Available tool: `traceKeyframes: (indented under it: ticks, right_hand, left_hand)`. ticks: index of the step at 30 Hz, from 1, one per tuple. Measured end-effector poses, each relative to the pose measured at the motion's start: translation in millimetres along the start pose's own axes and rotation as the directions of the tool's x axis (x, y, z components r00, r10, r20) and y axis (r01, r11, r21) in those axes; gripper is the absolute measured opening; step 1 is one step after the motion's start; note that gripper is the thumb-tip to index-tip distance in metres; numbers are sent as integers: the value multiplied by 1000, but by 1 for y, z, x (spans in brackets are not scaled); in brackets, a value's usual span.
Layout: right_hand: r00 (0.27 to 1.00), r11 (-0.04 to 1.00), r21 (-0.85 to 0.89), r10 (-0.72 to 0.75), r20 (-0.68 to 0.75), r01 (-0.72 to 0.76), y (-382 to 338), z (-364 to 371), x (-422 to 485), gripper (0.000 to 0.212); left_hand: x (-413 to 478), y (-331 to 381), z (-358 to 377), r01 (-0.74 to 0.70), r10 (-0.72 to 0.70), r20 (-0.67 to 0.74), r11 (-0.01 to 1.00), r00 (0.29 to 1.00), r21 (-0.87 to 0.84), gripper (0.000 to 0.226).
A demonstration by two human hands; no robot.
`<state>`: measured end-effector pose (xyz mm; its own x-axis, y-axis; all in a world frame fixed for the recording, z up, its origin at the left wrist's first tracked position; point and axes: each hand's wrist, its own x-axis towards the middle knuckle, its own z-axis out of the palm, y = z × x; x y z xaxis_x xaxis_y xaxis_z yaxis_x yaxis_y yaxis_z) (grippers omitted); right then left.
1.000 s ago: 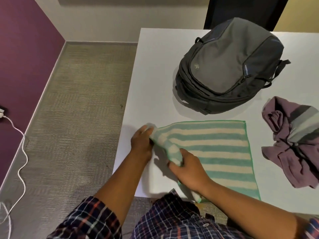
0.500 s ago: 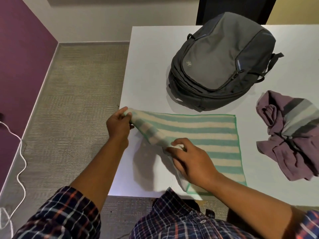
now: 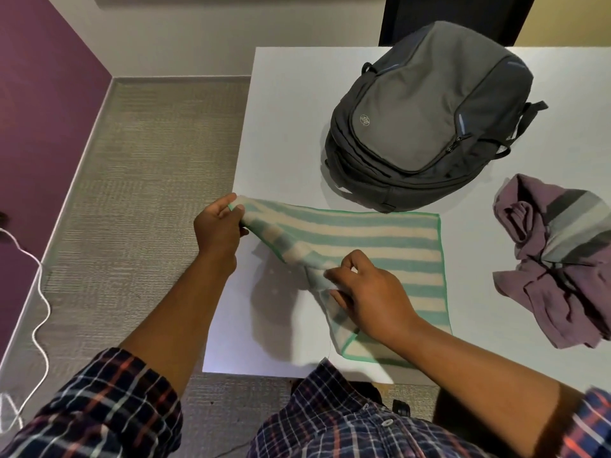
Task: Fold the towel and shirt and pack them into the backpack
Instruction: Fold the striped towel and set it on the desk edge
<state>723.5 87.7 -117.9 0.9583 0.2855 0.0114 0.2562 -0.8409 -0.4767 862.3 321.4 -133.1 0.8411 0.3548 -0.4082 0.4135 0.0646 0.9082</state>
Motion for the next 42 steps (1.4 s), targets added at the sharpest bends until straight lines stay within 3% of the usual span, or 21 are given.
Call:
traceKeyframes:
  ticks: [5, 8, 13, 15, 19, 22, 25, 30, 34, 39, 42]
  right_hand:
    - [998, 999, -11, 51, 38, -50, -5, 5, 1, 38]
    - [999, 1000, -3, 19, -43, -19, -7, 3, 0, 25]
    - [990, 996, 76, -32, -138, 43, -15, 8, 2, 22]
    - [997, 974, 226, -18, -81, 36, -21, 12, 3, 20]
    - [985, 836, 524, 110, 131, -163, -40, 17, -5, 10]
    - [963, 717, 644, 161, 217, -265, -47, 17, -17, 6]
    - [931, 642, 681, 163, 327, -352, -43, 13, -32, 14]
    - [882, 639, 652, 92, 462, -408, -17, 8, -66, 3]
    - [837, 683, 596, 41, 546, -422, 8, -1, -91, 2]
    - [758, 854, 333, 104, 644, -400, 41, 1, -117, 16]
    - [769, 827, 354, 141, 624, -438, 55, -5, -123, 21]
  left_hand:
    - [0, 3, -4, -24, 24, 8, 999, 1000, 26, 32]
    - [1, 3, -7, -37, 36, 15, 999, 999, 39, 32]
    - [1, 6, -11, -47, 46, 11, 997, 999, 62, 29]
    - [-1, 9, -11, -85, 83, 16, 990, 996, 110, 29]
    - [-5, 20, -5, -233, 231, 42, 929, 972, 288, 32]
    - [-13, 28, 10, -376, 346, 151, 814, 926, 443, 30]
    - [-25, 24, 33, -493, 395, 301, 755, 868, 432, 31]
    - [-54, 4, 84, -647, 397, 583, 696, 709, 313, 34]
    - [-81, -22, 128, -707, 373, 713, 665, 593, 239, 40]
    - [-113, -48, 168, -712, 302, 791, 666, 532, 225, 38]
    - [-122, -54, 187, -734, 311, 794, 638, 523, 234, 39]
